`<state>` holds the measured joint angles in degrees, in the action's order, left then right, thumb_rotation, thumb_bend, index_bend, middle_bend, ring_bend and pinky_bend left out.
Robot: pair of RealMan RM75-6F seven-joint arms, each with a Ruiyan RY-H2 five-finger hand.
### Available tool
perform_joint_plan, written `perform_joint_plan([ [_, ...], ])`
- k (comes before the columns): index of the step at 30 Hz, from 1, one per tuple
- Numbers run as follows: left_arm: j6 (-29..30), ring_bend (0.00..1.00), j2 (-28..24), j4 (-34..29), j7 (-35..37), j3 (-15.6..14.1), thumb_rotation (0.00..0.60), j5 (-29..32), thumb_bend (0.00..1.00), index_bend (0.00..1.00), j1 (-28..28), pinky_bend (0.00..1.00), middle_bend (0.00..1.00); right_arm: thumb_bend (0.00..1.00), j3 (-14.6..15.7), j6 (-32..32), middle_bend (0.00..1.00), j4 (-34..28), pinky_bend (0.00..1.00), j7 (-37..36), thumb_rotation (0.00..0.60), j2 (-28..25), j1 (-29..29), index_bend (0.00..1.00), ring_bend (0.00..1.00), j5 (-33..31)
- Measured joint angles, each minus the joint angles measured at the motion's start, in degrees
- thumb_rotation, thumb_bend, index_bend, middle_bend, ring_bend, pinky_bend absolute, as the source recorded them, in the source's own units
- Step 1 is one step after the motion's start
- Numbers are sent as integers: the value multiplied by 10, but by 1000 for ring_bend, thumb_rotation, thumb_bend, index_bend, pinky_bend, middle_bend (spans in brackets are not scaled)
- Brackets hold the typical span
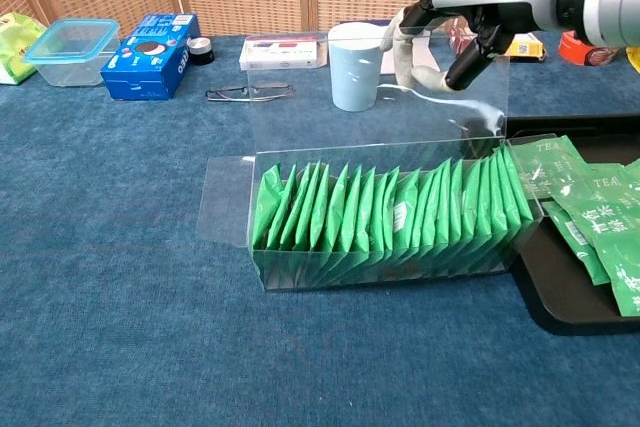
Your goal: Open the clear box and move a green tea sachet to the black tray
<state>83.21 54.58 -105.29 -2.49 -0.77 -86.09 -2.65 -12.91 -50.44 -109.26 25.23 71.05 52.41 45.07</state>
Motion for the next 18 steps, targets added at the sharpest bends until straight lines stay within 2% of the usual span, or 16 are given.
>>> perform_joint_plan([
  [5,1,0,0,0,-1,-1,600,2,223,113,2,219,77,589,8,5,151,19,7,4,600,10,13,628,63,-12],
  [9,3,0,0,2,0,-1,600,2,223,113,3,219,76,588,13,4,97,39,7,8,600,24,22,533,57,-20],
  [18,4,0,2,6,3,-3,600,2,224,113,5,219,76,563,24,-11,4,87,31,-1,586,56,23,170,44,6],
])
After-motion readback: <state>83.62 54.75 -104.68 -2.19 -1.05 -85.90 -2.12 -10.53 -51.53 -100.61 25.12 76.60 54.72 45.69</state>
